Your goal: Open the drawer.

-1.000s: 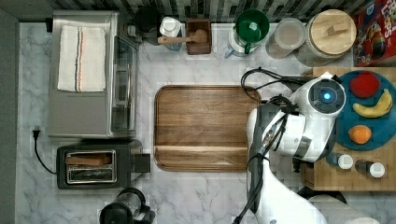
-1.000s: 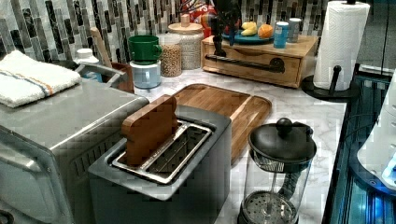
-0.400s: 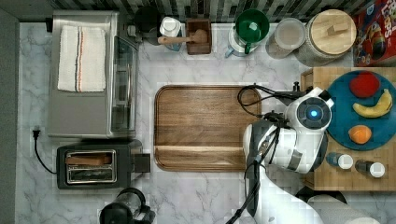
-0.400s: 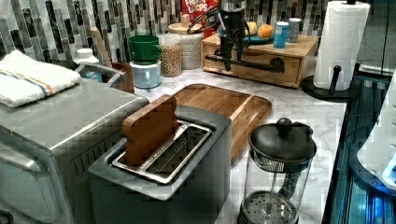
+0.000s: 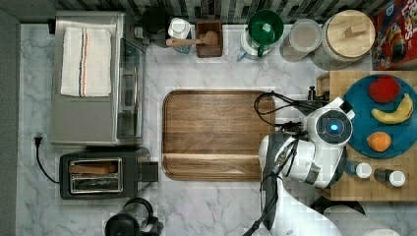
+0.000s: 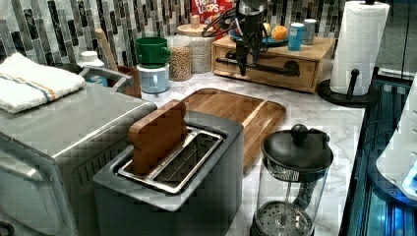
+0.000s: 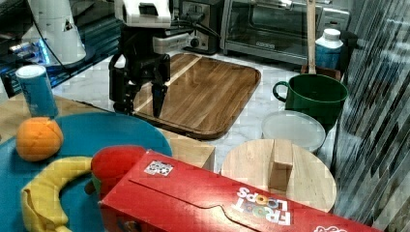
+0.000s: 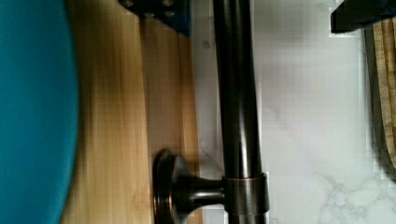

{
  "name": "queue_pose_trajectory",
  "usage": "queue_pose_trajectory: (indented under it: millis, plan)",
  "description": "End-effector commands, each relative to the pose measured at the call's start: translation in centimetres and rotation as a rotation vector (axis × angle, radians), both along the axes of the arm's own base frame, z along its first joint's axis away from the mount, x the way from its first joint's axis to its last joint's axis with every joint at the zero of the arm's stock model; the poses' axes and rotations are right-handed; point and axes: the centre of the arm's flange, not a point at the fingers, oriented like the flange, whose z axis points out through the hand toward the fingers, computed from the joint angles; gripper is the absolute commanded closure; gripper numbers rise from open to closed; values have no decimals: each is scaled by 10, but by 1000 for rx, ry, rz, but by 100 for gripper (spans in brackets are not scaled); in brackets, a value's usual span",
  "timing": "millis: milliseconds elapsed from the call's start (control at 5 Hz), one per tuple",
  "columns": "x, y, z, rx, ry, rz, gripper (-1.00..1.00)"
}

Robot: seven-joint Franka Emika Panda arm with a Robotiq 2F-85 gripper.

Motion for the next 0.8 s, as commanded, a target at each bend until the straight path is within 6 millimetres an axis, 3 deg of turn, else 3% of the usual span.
queue_pose_trajectory:
  millis: [200,400,800]
  plan:
    - [30,32,-7,75,-4,6,-100]
    - [31,57,-10,74,12,-13,-100]
    - [34,129,-7,76,6,-18,-100]
